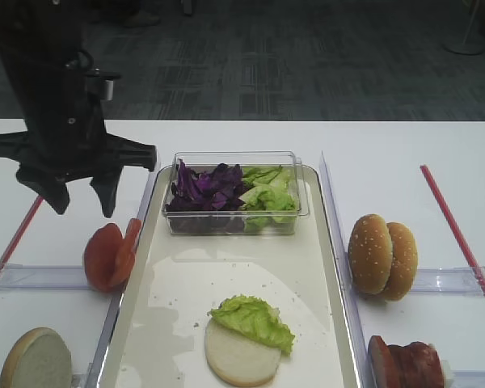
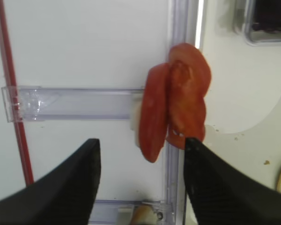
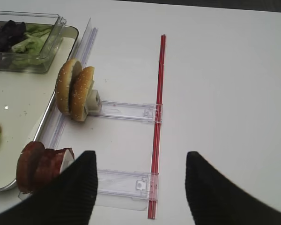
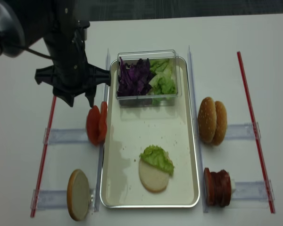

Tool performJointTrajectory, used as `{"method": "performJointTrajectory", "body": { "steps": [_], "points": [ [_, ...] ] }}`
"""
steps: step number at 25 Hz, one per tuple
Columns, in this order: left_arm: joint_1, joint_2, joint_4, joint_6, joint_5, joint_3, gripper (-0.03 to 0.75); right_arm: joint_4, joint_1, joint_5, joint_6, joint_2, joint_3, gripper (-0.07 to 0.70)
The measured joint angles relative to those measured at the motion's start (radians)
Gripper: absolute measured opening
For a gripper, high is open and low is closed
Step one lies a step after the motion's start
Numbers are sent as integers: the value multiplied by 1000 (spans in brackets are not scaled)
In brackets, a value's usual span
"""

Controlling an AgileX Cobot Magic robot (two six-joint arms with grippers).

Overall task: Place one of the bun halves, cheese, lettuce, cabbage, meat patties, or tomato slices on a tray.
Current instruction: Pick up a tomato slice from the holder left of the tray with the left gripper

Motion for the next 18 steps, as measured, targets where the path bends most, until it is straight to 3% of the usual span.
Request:
{"method": "performJointTrajectory", "body": {
  "steps": [8, 18],
  "points": [
    [-122, 88, 27, -84, 0, -54, 366, 0, 0, 0, 0, 0, 0, 445],
    [-188, 131, 62, -156, -2, -67, 366, 0, 0, 0, 0, 0, 0, 445]
  ]
}}
